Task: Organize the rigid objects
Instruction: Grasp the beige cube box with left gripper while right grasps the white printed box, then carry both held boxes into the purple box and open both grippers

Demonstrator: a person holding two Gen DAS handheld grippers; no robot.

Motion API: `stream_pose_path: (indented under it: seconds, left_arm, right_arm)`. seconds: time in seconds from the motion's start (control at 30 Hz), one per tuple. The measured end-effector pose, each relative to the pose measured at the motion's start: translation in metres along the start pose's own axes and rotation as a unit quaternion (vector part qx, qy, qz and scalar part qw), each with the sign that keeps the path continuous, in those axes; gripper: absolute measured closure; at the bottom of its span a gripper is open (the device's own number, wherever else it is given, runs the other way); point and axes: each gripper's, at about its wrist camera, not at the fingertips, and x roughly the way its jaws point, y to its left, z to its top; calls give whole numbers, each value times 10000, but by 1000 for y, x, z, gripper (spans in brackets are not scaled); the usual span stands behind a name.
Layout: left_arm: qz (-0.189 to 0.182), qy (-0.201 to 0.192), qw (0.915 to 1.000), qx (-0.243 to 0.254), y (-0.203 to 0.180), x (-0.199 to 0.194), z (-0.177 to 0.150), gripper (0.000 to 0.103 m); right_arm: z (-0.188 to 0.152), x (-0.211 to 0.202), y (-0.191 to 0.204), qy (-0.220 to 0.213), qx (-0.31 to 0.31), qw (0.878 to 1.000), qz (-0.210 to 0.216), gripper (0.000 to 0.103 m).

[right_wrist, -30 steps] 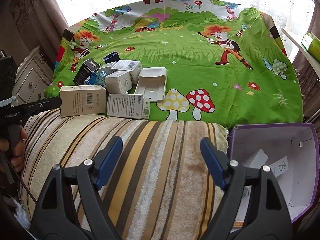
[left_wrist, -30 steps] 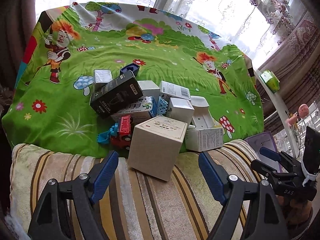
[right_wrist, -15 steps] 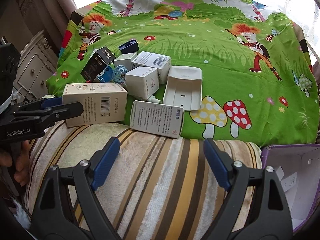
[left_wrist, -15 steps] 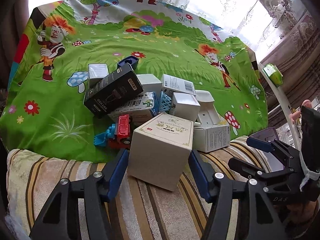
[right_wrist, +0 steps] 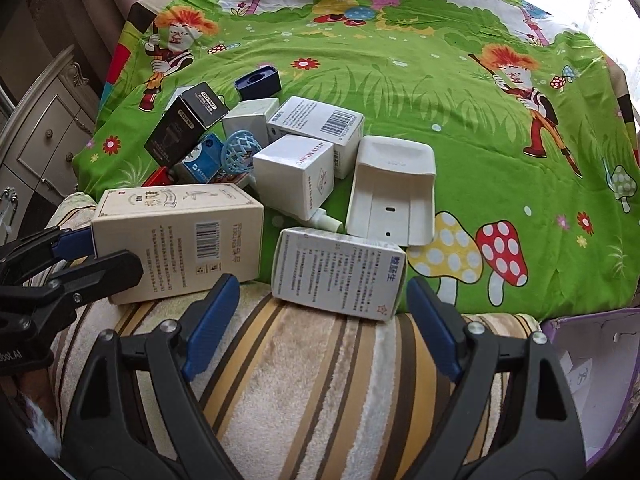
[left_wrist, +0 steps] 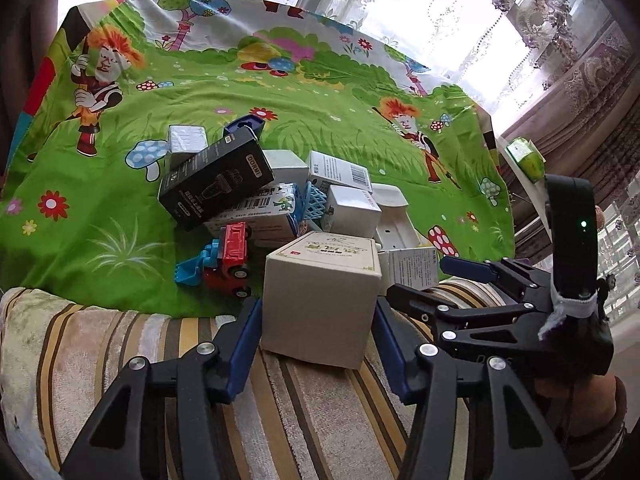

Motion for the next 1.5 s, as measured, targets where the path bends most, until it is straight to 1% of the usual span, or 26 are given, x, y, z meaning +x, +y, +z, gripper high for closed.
stream_pose_path:
  seconds: [0.33,0.37,0.4,0.43,0.5,0.73,1.03,1.37,1.5]
  left_arm:
    - [-116,-128,9998,-138,3,-10,-9,49]
    - [-120,-133,9997,-144,4,-11,-9,49]
    - [-131,-141,9997,-143,3,-11,-9,49]
    - [-136,-149,9997,-142,3,-12,-10,49]
    - [-136,-154,9997,-139,3,-12,-10,49]
    - [-186,-208,9995,-172,2,-16,-13,49]
    - [-248,-231,9993,-141,-7,-20,-17,49]
    - [-445,-161,9988,116,-40,-17,-21,49]
    - [-598,-122,9979,236,-56,-14,-22,49]
  right_arm:
    - [12,15,1,94,34,9998,-163,16]
    - [13,17,1,113,51,9998,-149,17]
    - [12,18,0,150,68,9998,-120,24]
    - [12,20,-1,179,98,9998,-72,27]
    - [11,18,-4,137,152,9998,-36,28]
    - [4,0,-5,-202,227,9995,-88,29]
    - [-17,-31,-7,-625,174,9977,-195,29]
    - [-45,-61,-33,-892,545,9945,27,29]
    - [-56,-72,-48,-1002,759,9920,91,29]
